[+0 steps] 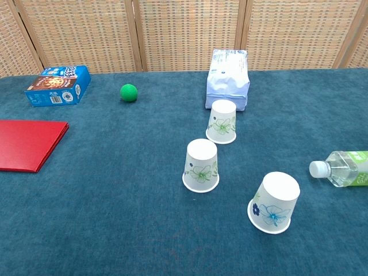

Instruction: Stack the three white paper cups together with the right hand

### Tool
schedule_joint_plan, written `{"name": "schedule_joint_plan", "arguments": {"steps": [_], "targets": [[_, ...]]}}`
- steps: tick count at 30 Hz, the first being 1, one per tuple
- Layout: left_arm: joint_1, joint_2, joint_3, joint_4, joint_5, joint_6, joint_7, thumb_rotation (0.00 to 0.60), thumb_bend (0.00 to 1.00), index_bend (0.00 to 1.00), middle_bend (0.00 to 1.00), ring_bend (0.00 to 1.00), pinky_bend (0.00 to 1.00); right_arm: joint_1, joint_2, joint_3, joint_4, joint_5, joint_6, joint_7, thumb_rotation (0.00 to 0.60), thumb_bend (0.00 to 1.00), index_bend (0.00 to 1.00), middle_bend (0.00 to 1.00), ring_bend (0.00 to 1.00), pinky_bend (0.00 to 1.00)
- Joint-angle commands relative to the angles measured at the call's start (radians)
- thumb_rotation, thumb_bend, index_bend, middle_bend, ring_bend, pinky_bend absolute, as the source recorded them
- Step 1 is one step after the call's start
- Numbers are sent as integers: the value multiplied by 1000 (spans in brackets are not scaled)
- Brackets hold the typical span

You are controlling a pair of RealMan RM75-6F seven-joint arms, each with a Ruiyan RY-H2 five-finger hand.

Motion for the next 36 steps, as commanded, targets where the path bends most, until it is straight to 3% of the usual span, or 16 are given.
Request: {"name": "schedule_joint_plan", "arguments": {"steps": [1,8,11,14,18,26,36], "targets": [[1,2,2,-4,1,-1,3,600,68,0,0,0,0,0,2,-6,0,-2,-7,-1,600,0,28,0,0,0],[7,3,0,-6,7,16,3,600,68,0,0,0,0,26,6,-40,-5,-51,-60,11,600,0,80,51,0,4],[5,-1,-5,-4,1,15,13,600,68,0,0,0,0,102,22,-69,-11,-114,-172,85,600,0,132,101,0,35],[-3,-5,-9,-3,-14,-5,27,600,68,0,0,0,0,221,51,-89,-33,-132,-365,198,600,0,146,130,2,55],[-9,-10,-19,-11,-36,-17,45,600,68,0,0,0,0,323,42,-78,-44,-128,-527,181,600,0,159,154,16,88],[-19,-22,-35,-3,-87,-48,75,600,68,0,0,0,0,466,-52,-39,-54,-41,-763,128,600,3,159,181,55,148],[-25,-16,-43,5,-106,-64,56,600,68,0,0,0,0,535,-141,-5,-50,106,-864,55,600,176,185,240,147,276]]}}
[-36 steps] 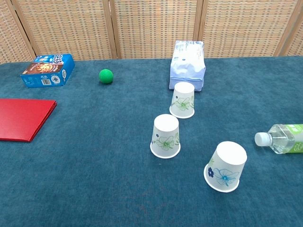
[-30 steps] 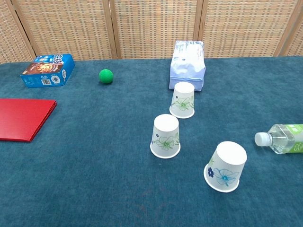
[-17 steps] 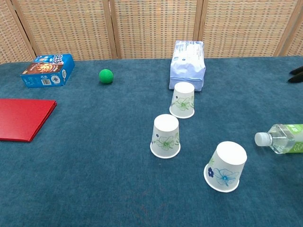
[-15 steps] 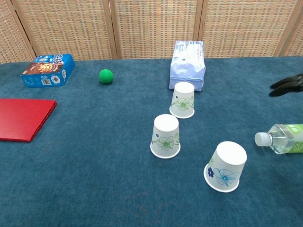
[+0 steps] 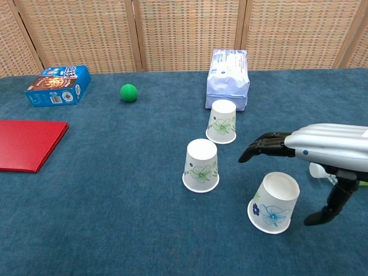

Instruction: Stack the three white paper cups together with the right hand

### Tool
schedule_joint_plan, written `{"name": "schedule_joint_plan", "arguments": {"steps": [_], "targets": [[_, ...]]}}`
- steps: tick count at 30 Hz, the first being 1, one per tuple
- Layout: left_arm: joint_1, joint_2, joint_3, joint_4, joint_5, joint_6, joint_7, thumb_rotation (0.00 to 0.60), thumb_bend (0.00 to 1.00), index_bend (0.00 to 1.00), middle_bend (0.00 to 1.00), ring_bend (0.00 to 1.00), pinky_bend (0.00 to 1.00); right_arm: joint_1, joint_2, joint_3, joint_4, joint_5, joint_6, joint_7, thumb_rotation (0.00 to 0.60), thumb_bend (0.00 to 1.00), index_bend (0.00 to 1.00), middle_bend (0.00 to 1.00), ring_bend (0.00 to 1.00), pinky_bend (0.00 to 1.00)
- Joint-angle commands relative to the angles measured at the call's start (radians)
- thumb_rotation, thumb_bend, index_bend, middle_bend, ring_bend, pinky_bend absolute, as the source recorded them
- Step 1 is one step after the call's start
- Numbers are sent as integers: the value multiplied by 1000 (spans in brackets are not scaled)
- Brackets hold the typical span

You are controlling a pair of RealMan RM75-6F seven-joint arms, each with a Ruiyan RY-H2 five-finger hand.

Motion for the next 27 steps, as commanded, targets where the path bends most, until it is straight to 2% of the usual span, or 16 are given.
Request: {"name": "schedule_joint_plan", "arguments": {"steps": [1,5,7,12,16,27], "targets": [[-1,1,1,1,2,-2,-3,600,68,0,0,0,0,16,-26,10,9,42,-20,-22,600,200,196,259,180,299],[-4,1,4,1,4,-9,2,600,68,0,0,0,0,25,-44,12,28,90,-33,-37,600,253,246,339,282,341],[-5,1,4,0,5,-10,5,600,68,0,0,0,0,27,-52,12,38,105,-30,-51,600,294,314,407,357,368],[-9,-5,5,-3,1,-17,26,600,68,0,0,0,0,28,-61,6,53,126,-9,-40,600,349,394,502,427,375],[-11,-8,5,-4,-1,-19,34,600,68,0,0,0,0,30,-61,-4,54,112,13,-19,600,355,440,522,436,375],[-13,-7,6,-11,-5,-25,39,600,68,0,0,0,0,30,-11,4,-8,93,83,62,600,357,440,524,436,375]]}}
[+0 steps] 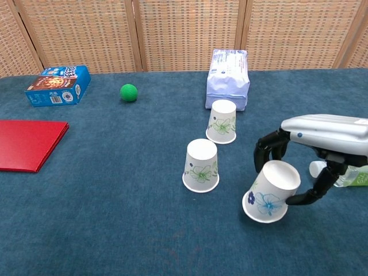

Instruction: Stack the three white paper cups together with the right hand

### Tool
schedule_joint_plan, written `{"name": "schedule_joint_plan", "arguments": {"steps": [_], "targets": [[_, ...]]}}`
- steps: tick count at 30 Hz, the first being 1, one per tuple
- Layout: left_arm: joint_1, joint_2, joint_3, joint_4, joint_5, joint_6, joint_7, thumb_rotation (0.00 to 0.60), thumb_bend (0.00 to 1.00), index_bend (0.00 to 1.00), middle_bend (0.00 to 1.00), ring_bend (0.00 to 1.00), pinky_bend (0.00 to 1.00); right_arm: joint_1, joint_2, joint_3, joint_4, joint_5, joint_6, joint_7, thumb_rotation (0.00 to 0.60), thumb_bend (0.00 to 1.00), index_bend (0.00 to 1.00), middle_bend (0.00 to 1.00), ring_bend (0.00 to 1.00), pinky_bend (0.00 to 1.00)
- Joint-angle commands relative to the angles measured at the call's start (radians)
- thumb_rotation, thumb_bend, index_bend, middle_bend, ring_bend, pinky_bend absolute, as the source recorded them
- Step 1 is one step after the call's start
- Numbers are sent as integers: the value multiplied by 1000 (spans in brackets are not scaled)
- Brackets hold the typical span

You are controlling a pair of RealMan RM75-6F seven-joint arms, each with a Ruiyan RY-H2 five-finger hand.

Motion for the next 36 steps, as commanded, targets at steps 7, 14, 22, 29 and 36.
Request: {"name": "schedule_joint_plan", "arguments": {"steps": [7,14,22,29,36], "targets": [[-2,6,-2,-5,-7,-7,-7,600,68,0,0,0,0,20,120,102,-166,19,84,16,600,384,440,526,436,375],[0,12,1,5,1,-4,-35,600,68,0,0,0,0,109,127,181,-239,240,-5,-123,600,384,440,526,436,375],[-3,19,-4,2,-13,-13,-49,600,68,0,0,0,0,208,18,190,-201,467,-19,-306,600,384,440,525,436,375],[-9,23,-10,-3,-29,-26,-54,600,68,0,0,0,0,261,-30,196,-185,561,-3,-366,600,385,440,524,436,375],[-12,26,-9,2,-32,-36,-67,600,68,0,0,0,0,319,-62,195,-171,661,10,-424,600,386,440,522,436,375]]}}
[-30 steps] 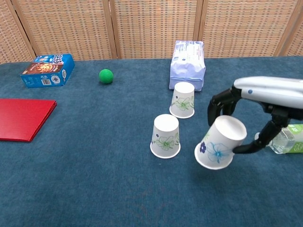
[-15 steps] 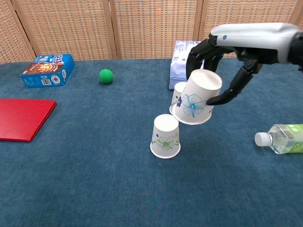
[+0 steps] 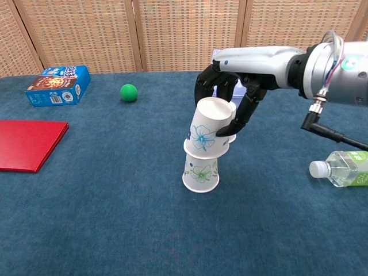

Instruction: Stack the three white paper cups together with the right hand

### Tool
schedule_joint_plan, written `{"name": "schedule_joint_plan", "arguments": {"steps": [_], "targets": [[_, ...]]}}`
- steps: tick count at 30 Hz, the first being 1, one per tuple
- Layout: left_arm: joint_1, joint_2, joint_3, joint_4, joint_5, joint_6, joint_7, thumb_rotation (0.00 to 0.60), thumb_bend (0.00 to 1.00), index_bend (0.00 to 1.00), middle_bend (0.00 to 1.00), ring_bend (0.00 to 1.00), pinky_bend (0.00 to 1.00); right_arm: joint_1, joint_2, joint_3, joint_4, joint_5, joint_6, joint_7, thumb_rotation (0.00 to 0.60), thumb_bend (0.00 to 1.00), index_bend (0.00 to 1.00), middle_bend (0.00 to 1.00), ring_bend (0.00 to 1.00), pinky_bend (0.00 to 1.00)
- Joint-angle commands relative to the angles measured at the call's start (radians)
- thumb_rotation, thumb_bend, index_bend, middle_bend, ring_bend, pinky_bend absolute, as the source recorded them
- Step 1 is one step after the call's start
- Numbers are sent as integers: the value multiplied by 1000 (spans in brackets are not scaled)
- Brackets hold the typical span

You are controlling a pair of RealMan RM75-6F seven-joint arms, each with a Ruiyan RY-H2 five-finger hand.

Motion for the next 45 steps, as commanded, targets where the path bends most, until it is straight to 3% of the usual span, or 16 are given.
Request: {"name": "schedule_joint_plan", "arguments": {"steps": [1,21,23,24,27,29,31,38,45], "targets": [[0,1,0,2,-1,0,-3,600,68,0,0,0,0,23,-15,-3,6,34,12,-24,600,386,440,521,436,375],[1,12,1,1,-3,-3,-29,600,68,0,0,0,0,99,-47,-39,34,142,40,-76,600,386,437,497,436,375],[1,13,1,2,-3,-3,-31,600,68,0,0,0,0,103,-44,-42,31,146,37,-75,600,363,390,427,424,375],[1,13,1,3,-4,-3,-32,600,68,0,0,0,0,105,-40,-44,27,148,33,-74,600,306,325,337,385,365],[1,14,0,5,-6,-3,-36,600,68,0,0,0,0,114,-12,-53,4,164,10,-73,600,131,129,68,177,252],[1,15,0,7,-7,-6,-39,600,68,0,0,0,0,115,11,-49,-18,165,6,-60,600,99,71,7,87,176],[0,16,-1,8,-10,-9,-43,600,68,0,0,0,0,114,33,-43,-36,166,6,-46,600,91,59,0,49,125],[0,9,-12,12,-30,-4,-26,600,68,0,0,0,0,110,70,-12,-29,165,65,-23,600,92,80,57,46,120],[-6,9,-20,11,-45,-13,-25,600,68,0,0,0,0,118,11,4,114,181,61,30,600,124,173,155,66,120]]}}
